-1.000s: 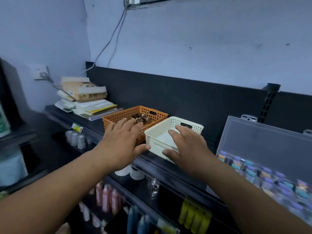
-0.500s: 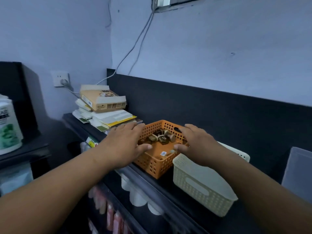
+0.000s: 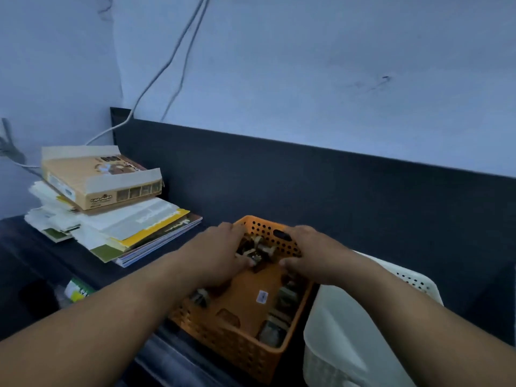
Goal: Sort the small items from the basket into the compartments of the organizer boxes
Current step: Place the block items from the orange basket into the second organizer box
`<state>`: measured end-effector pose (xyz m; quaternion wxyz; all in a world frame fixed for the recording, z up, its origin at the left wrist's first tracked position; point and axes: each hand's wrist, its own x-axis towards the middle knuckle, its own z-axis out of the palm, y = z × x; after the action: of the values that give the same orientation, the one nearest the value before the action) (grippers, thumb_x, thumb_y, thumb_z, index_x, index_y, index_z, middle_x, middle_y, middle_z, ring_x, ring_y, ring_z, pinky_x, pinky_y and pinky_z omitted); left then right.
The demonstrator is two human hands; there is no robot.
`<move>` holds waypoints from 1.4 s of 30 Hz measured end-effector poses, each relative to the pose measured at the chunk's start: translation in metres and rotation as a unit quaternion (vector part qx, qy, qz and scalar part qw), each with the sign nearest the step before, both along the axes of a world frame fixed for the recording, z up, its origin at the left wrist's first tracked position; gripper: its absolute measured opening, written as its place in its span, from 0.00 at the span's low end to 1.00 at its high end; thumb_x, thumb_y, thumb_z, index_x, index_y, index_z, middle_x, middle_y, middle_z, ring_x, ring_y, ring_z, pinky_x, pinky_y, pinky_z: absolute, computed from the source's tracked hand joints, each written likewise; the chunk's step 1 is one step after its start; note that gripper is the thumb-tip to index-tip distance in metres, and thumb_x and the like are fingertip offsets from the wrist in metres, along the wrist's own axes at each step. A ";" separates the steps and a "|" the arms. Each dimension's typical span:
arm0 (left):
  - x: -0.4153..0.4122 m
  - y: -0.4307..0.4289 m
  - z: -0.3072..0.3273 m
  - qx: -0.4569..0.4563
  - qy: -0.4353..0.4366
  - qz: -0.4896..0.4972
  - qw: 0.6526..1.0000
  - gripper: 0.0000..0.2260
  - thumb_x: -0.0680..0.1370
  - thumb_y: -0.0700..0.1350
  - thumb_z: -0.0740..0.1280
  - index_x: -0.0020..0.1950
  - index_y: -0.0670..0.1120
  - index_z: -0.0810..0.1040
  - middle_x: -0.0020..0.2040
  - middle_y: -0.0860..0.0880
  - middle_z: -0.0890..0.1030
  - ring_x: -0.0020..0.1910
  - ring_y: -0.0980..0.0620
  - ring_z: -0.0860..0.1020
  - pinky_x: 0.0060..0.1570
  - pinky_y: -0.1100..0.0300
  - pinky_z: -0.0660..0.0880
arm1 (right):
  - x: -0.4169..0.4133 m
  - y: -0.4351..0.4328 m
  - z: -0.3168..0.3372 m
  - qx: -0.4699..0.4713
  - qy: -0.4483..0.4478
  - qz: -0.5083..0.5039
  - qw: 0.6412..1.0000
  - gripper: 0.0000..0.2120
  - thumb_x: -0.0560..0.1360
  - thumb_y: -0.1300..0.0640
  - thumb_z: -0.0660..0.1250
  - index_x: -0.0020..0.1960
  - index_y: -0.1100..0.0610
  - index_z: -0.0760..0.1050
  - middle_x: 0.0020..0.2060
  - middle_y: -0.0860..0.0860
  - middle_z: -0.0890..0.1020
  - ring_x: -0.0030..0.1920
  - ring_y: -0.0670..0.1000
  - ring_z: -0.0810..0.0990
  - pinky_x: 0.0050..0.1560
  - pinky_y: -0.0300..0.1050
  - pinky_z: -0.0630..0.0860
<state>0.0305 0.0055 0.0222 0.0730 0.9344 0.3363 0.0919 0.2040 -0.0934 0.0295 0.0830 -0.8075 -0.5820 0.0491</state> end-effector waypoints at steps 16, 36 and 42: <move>0.046 0.102 -0.022 -0.064 0.040 -0.224 0.972 0.19 0.73 0.51 0.71 0.62 0.53 0.72 0.61 0.53 0.73 0.59 0.52 0.73 0.58 0.53 0.73 | 0.004 0.099 -0.052 -0.142 -0.021 -0.102 0.984 0.19 0.73 0.53 0.70 0.63 0.49 0.74 0.60 0.50 0.74 0.53 0.52 0.77 0.51 0.46 0.76; 0.084 0.109 -0.049 -0.037 0.125 -0.288 0.949 0.12 0.75 0.39 0.65 0.58 0.50 0.77 0.54 0.50 0.75 0.51 0.52 0.75 0.51 0.59 0.74 | 0.002 0.086 -0.054 -0.058 0.054 -0.164 0.983 0.19 0.75 0.54 0.67 0.66 0.49 0.70 0.54 0.51 0.79 0.54 0.52 0.78 0.54 0.49 0.77; 0.076 0.117 -0.023 -0.150 0.011 -0.256 0.955 0.21 0.71 0.50 0.74 0.61 0.54 0.75 0.56 0.54 0.68 0.53 0.53 0.73 0.49 0.60 0.74 | -0.001 0.058 -0.025 0.169 0.221 -0.229 0.933 0.12 0.72 0.61 0.67 0.55 0.53 0.73 0.49 0.53 0.81 0.45 0.51 0.80 0.45 0.48 0.78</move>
<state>0.1069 0.1220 -0.0005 0.2298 0.9684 0.0963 0.0087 0.2030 -0.0356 0.0045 0.3536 -0.8615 -0.3484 0.1065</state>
